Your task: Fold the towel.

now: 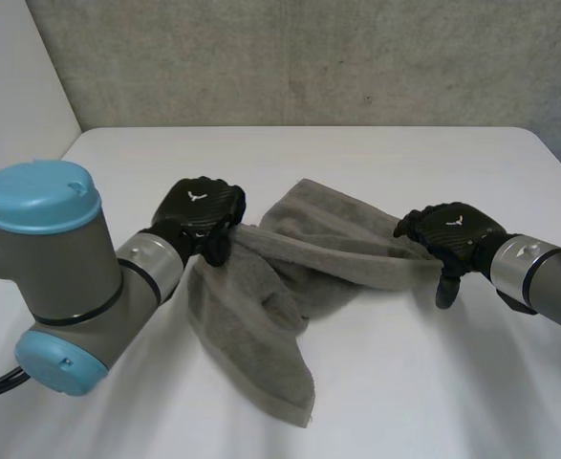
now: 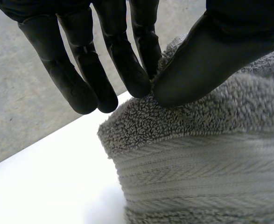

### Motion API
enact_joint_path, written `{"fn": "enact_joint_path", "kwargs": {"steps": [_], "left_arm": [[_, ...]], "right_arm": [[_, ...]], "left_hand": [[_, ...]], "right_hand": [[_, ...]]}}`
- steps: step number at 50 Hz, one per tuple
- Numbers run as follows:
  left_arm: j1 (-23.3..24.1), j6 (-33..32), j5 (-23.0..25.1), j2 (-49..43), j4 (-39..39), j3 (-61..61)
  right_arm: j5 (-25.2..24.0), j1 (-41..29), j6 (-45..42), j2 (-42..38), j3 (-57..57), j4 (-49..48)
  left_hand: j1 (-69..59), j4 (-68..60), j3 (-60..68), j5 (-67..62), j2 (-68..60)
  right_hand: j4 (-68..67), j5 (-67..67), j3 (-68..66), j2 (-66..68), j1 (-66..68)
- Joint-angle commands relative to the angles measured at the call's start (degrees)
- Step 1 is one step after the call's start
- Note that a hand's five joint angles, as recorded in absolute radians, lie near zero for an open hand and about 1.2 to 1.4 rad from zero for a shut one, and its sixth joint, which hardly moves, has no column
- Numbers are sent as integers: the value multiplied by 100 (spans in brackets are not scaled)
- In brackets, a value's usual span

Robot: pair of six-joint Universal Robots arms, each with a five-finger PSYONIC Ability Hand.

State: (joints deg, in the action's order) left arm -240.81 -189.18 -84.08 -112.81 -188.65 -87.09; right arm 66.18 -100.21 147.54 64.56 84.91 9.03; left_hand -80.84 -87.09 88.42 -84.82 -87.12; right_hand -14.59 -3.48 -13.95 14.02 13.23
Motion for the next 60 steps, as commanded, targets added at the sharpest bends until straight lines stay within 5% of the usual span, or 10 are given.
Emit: {"fn": "enact_joint_path", "kwargs": {"steps": [1,12,14,15,17,19,23,35,51,60], "left_arm": [[-98,12,32,22,82,-167],[-107,4,58,22,82,-255],[-159,-14,58,14,82,-247],[-160,-14,58,14,82,-247],[-230,-23,58,14,65,-212],[-273,-49,58,5,56,-151],[-423,-111,49,-4,12,131],[-845,-586,-398,-259,-241,3390],[-801,-339,-373,40,-867,1116],[-766,-339,-232,-355,-849,-26]], "right_arm": [[-26,-60,73,-426,-88,-41],[71,-113,108,-1411,-756,-94],[97,-156,222,-1569,-975,-208],[97,-157,222,-1569,-976,-208],[193,-270,441,-1587,-1247,-357],[290,-332,503,-1561,-1414,-436],[475,-447,460,-1499,-1741,-674],[1337,-1087,301,-445,-2593,-4180],[880,-1150,240,-1068,-2163,-1896],[757,-1220,-664,-1298,-1330,-94]], "left_hand": [[84,709,-842,1482,712],[84,709,-842,1482,712],[84,709,-842,1482,712],[84,709,-842,1482,712],[84,709,-842,1482,712],[84,709,-842,1482,712],[84,709,-842,1482,712],[84,709,-842,1482,712],[84,709,-842,1482,712],[84,709,-842,1482,712]], "right_hand": [[459,348,395,-402,-323],[-3,-115,-67,61,140],[-2529,-2640,-2593,2586,2665],[-2543,-2654,-2607,2601,2679],[-5840,-5951,-5904,5898,5976],[-6534,-6645,-6598,6591,6670],[-6541,-6652,-6605,6598,6677],[-6541,-6652,-6605,6598,6677],[-6541,-6652,-6605,6598,6677],[-6541,-6652,-6605,6598,6677]]}}
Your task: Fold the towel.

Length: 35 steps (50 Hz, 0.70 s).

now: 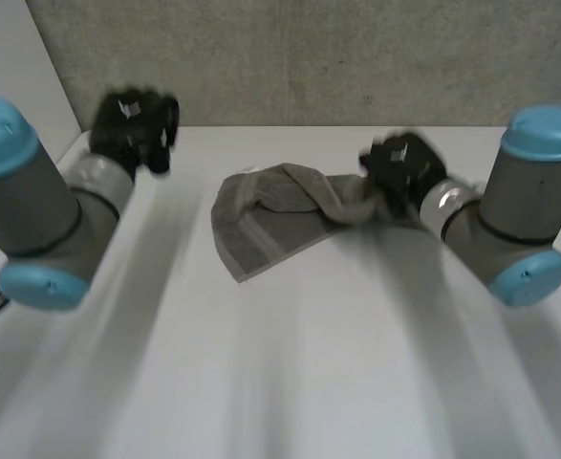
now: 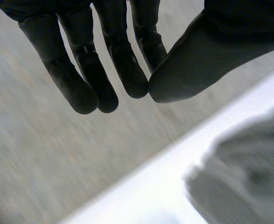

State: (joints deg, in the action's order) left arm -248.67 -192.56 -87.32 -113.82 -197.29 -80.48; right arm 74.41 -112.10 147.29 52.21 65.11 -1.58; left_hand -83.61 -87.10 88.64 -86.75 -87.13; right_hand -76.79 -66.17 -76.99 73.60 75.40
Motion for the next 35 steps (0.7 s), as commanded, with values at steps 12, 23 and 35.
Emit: {"fn": "enact_joint_path", "kwargs": {"steps": [12,23,35], "left_arm": [[283,16,110,-281,-362,-593],[907,-1,662,-851,-468,312],[1392,-28,1789,-1845,-477,805]], "right_arm": [[-760,-32,-824,1685,2092,1037],[-1507,47,-1245,3320,3033,1431],[-2044,56,-1457,3938,3482,2215]], "left_hand": [[3487,3835,-3990,4801,3839],[3555,3903,-4058,4869,3906],[3925,4274,-4428,5239,4277]], "right_hand": [[-321,-383,-301,640,460],[-321,-383,-301,640,460],[-321,-383,-301,640,460]]}}
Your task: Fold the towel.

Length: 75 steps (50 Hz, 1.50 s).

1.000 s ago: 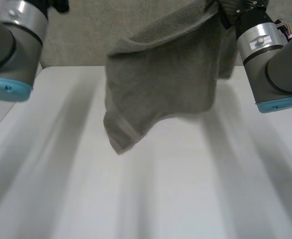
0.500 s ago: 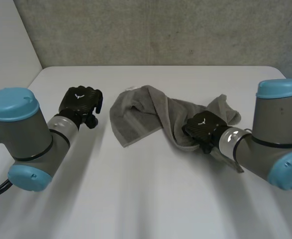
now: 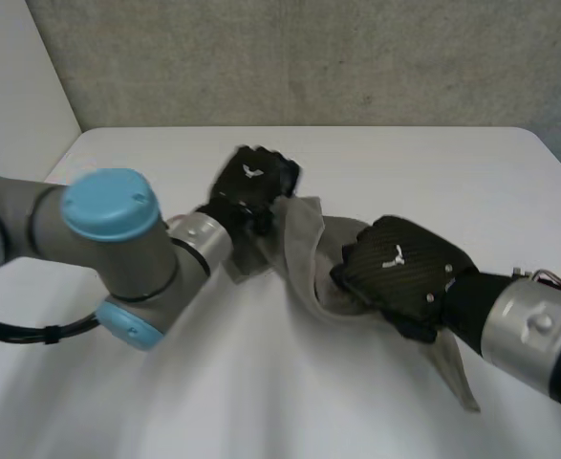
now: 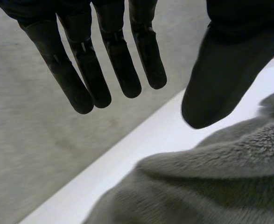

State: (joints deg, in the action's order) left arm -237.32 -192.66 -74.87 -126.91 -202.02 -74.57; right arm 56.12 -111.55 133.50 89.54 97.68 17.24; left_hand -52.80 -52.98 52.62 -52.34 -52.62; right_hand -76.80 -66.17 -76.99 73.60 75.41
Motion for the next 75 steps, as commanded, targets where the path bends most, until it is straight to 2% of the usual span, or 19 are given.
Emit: {"fn": "enact_joint_path", "kwargs": {"steps": [1,8,13,18,31,35,37,40,49,61,63,65,66,68,69,70,71,73,75], "left_arm": [[309,-34,639,-649,5,267],[336,-351,921,-967,14,294],[336,-1052,1009,-1187,66,303],[327,-1370,1009,-1187,110,303],[2,-1432,1044,-844,663,487],[-7,-1432,1290,-862,972,593],[-7,-1449,1701,-897,1278,654],[-16,-1554,1975,-914,1516,733],[-16,-2275,2029,-1160,1727,760],[-16,-2733,2029,-1371,1912,848],[-16,-2759,2029,-1380,1965,874],[-25,-2847,2011,-1380,2026,918],[-25,-2847,2011,-1380,2027,918],[-77,-2873,1854,-1354,2027,936],[-78,-2873,1853,-1354,2027,936],[-95,-2873,1653,-1336,2009,936],[-95,-2873,1651,-1336,2009,936],[-112,-2865,1126,-1275,1913,953],[-156,-2812,897,-1196,1756,979]], "right_arm": [[-190,19,-79,213,269,332],[-181,300,-88,213,304,306],[-224,467,-79,204,313,271],[-216,458,-88,186,313,244],[-189,467,-123,2,331,42],[-198,458,-123,-34,340,42],[-198,458,-123,-60,366,33],[-198,450,-123,-86,375,33],[-198,432,-131,-235,401,25],[-163,450,-228,-385,401,7],[-163,476,-255,-394,383,-11],[-154,494,-254,-385,383,-142],[-154,494,-255,-385,383,-142],[-145,502,-228,-385,383,-230],[-145,502,-228,-385,383,-230],[-145,511,-211,-385,375,-248],[-145,511,-211,-385,375,-248],[-137,511,-176,-394,313,-300],[-102,503,-167,-411,287,-362]], "left_hand": [[844,862,-826,1798,826],[978,997,-960,1932,961],[1213,1232,-1195,2167,1195],[1298,1316,-1280,2252,1280],[1431,1450,-1413,2385,1414],[1517,1535,-1498,2470,1499],[1583,1602,-1565,2537,1566],[1584,1602,-1566,2538,1566],[1617,1636,-1599,2571,1599],[1534,1552,-1515,2487,1516],[1416,1434,-1397,2370,1398],[414,432,-395,1367,396],[407,425,-388,1360,389],[-2004,-1985,2022,-1050,-2022],[-2016,-1997,2034,-1062,-2033],[-2713,-2695,2731,-1759,-2731],[-2720,-2702,2738,-1766,-2738],[-2720,-2702,2738,-1766,-2738],[-2720,-2702,2738,-1766,-2738]], "right_hand": [[-320,-383,-301,640,459],[-320,-383,-301,640,459],[-320,-383,-301,640,459],[-320,-383,-301,640,459],[-320,-383,-301,640,459],[-320,-383,-301,640,459],[-320,-383,-301,640,459],[-320,-383,-301,640,459],[-320,-383,-301,640,459],[-320,-383,-301,640,459],[-320,-383,-301,640,459],[-320,-383,-301,640,459],[-320,-383,-301,640,459],[-320,-383,-301,640,459],[-320,-383,-301,640,459],[-320,-383,-301,640,459],[-320,-383,-301,640,459],[-320,-383,-301,640,459],[-320,-383,-301,640,459]]}}
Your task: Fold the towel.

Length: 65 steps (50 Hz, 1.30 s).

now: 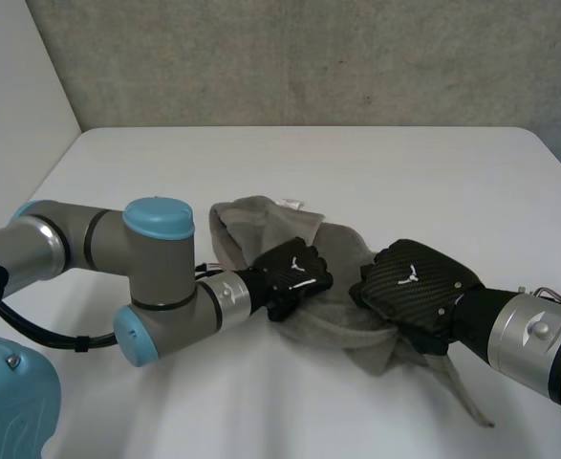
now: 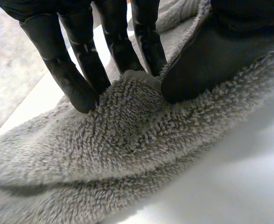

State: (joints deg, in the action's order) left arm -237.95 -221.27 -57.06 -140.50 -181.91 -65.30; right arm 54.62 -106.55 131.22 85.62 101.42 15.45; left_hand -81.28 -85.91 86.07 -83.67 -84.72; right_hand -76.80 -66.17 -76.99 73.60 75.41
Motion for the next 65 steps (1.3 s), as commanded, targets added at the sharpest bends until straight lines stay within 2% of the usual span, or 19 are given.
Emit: {"fn": "enact_joint_path", "kwargs": {"steps": [1,7,10,12,15,17,20,26,28,34,38,45,47,52,56,58,60,63,65], "left_arm": [[-163,66,-1086,233,-474,70],[-234,277,-1378,436,-1197,96],[-260,787,-1668,629,-1742,158],[-278,1443,-2140,874,-2284,228],[-295,1754,-2362,1025,-2551,237],[-374,2322,-2695,1401,-3006,237],[-427,2815,-2898,1779,-3235,176],[-436,3397,-2951,2237,-3254,-114],[-427,3555,-2916,2369,-3228,-482],[-401,3547,-2784,2404,-3148,-1301],[-427,3512,-2653,2369,-2877,-2142],[-410,3116,-2661,2334,-1936,-2962],[-296,2924,-2635,2387,-1533,-3172],[99,2896,-2635,2667,-1294,-3200],[232,2888,-2635,2949,-1285,-3208],[258,2879,-2626,3046,-1285,-3208],[284,2844,-2635,3134,-1294,-3156],[250,2826,-2635,3195,-1329,-3068],[206,2817,-2652,3187,-1355,-2981]], "right_arm": [[110,2,96,-28,-131,-270],[462,-68,501,-116,-395,-719],[656,-68,1019,-143,-623,-1378],[926,-68,1693,-151,-833,-2419],[1130,-68,2039,-160,-957,-2978],[1559,-68,2607,-247,-1281,-3932],[1762,-77,2934,-449,-1659,-4252],[1824,-86,3041,-819,-2170,-4050],[1763,-112,3015,-1082,-2354,-3596],[1605,-349,2891,-1443,-2408,-2943],[1561,-393,2375,-1916,-2408,-2286],[1833,-358,1090,-2524,-2513,-1158],[2139,-375,731,-2577,-2478,-974],[2562,-367,624,-2595,-2425,-983],[2607,-340,624,-2586,-2364,-1035],[2624,-349,633,-2542,-2337,-1097],[2668,-341,598,-2507,-2250,-1281],[2712,-306,580,-2516,-2162,-1430],[2712,-279,580,-2524,-2127,-1466]], "left_hand": [[128,591,-607,1367,472],[128,591,-607,1367,472],[128,591,-607,1367,472],[128,591,-607,1367,472],[128,591,-607,1367,472],[128,591,-607,1367,472],[128,591,-607,1367,472],[128,591,-607,1367,472],[128,591,-607,1367,472],[128,591,-607,1367,472],[128,591,-607,1367,472],[128,591,-607,1367,472],[128,591,-607,1367,472],[128,591,-607,1367,472],[128,591,-607,1367,472],[782,1244,-1260,2021,1125],[2640,3102,-3118,3878,2983],[3840,4302,-4318,5078,4183],[4043,4506,-4522,5282,4387]], "right_hand": [[-320,-383,-301,640,459],[-320,-383,-301,640,459],[-320,-383,-301,640,459],[-320,-383,-301,640,459],[-320,-383,-301,640,459],[-320,-383,-301,640,459],[-320,-383,-301,640,459],[-320,-383,-301,640,459],[-320,-383,-301,640,459],[-320,-383,-301,640,459],[-320,-383,-301,640,459],[-320,-383,-301,640,459],[-320,-383,-301,640,459],[-320,-383,-301,640,459],[-320,-383,-301,640,459],[-320,-383,-301,640,459],[-320,-383,-301,640,459],[-320,-383,-301,640,459],[-320,-383,-301,640,459]]}}
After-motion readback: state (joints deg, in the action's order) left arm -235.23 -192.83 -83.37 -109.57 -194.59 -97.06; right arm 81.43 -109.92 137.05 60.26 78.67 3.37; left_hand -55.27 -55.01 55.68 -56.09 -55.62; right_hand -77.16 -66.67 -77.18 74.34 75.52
